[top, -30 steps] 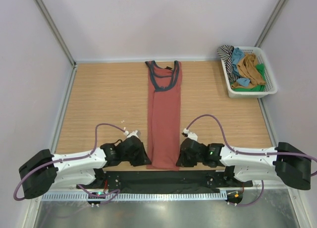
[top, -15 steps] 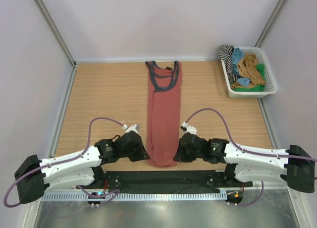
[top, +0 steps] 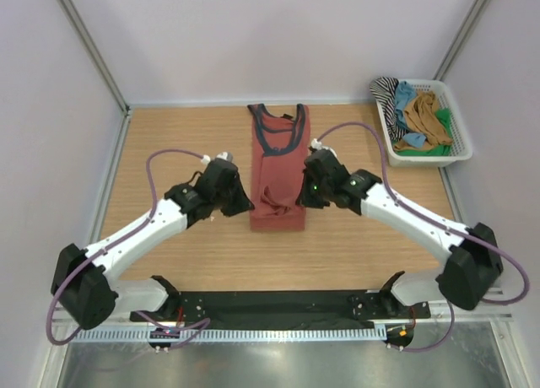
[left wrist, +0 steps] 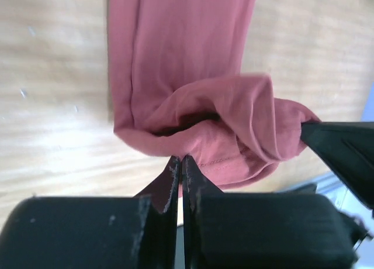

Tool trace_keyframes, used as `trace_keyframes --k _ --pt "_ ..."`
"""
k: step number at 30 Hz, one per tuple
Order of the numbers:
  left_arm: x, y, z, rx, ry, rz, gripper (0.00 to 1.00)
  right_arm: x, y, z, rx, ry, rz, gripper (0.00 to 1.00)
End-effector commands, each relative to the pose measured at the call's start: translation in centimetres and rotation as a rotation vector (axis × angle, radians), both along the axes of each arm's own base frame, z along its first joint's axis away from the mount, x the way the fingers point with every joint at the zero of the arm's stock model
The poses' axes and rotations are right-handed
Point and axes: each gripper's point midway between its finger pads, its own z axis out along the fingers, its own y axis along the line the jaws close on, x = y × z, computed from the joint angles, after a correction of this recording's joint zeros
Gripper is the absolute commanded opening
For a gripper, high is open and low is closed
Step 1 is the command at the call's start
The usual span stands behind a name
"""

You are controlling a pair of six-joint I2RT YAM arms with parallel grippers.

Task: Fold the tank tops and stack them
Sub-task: Fold the tank top

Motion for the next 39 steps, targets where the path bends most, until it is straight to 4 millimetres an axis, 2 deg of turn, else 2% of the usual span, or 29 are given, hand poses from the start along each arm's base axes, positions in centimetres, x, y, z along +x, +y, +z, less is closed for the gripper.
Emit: trace_keyframes --k 1,2,3,4,5,6,7,9,10,11,12,13,17,26,29,32,35,36,37,38,39 --pt "3.7 0.0 1.7 0.01 -0.025 -0.034 0.0 3.8 0.4 0.4 -0.086 -0.014 0.077 0.01" --pt "5.0 0.5 1.8 0.011 -0.025 -0.011 0.0 5.3 0.5 1.7 -0.1 -0.043 0.063 0.01" --pt "6.1 0.6 0.4 0.042 0.007 -0.011 0.0 6.5 0.0 1.9 -0.132 -0.055 0.033 0.01" --pt "7.4 0.3 1.4 0.029 -0.012 -0.004 0.0 7.7 -0.3 0.8 -0.202 -0.049 0.019 0.01" --pt "8.8 0.7 1.0 0.025 -0.003 0.018 0.0 8.9 0.1 2.2 -0.195 -0.072 0.014 0.01" --pt "9.8 0.6 -0.1 0.031 0.022 0.023 0.0 9.6 0.2 2.1 -0.199 -0.066 0.011 0.01" --pt "11.0 0.2 0.3 0.011 0.016 0.024 0.0 10.6 -0.2 2.1 -0.2 -0.062 -0.003 0.01" --pt "13.0 -0.7 -0.2 -0.025 0.033 0.015 0.0 12.2 0.3 1.8 -0.202 -0.061 -0.006 0.01" --pt "13.5 -0.9 -0.3 -0.028 0.038 0.016 0.0 13.3 0.0 2.3 -0.198 -0.068 -0.022 0.01" --pt "14.0 -1.1 -0.4 -0.028 0.043 0.013 0.0 13.9 0.0 1.1 -0.213 -0.043 -0.019 0.01" --pt "14.8 -1.5 -0.1 -0.029 0.033 0.012 0.0 14.3 -0.3 0.9 -0.218 -0.037 -0.023 0.01" --pt "15.2 -1.6 -0.9 -0.02 0.049 0.015 0.0 15.1 -0.4 0.9 -0.214 -0.04 -0.035 0.01" --pt "16.5 -2.0 -1.5 -0.021 0.066 0.011 0.0 16.5 -0.6 -0.1 -0.214 -0.018 -0.028 0.01" --pt "18.2 -1.5 0.0 -0.022 0.044 0.033 0.0 18.3 -0.5 0.5 -0.201 -0.032 -0.012 0.01" --pt "18.5 -1.4 -0.1 -0.023 0.05 0.038 0.0 18.8 -0.5 0.6 -0.197 -0.04 -0.006 0.01" --pt "19.1 -1.3 -0.1 -0.028 0.048 0.05 0.0 19.7 -0.9 0.1 -0.197 -0.035 -0.021 0.01" --pt "20.2 -1.4 -1.1 -0.025 0.064 0.059 0.0 21.1 -1.5 -1.0 -0.195 -0.018 -0.042 0.01" --pt "20.6 -1.5 -2.4 -0.016 0.087 0.062 0.03 21.7 -2.0 -1.5 -0.203 -0.01 -0.056 0.03" --pt "20.9 -1.6 -3.0 -0.015 0.096 0.059 0.13 22.3 -2.1 -2.4 -0.213 -0.004 -0.064 0.09" --pt "21.5 -1.8 -2.8 -0.015 0.088 0.057 0.26 22.8 -2.4 -2.9 -0.224 -0.003 -0.077 0.19" --pt "21.8 -1.6 -3.2 -0.004 0.093 0.063 0.44 23.1 -2.8 -3.6 -0.24 0.004 -0.095 0.33"
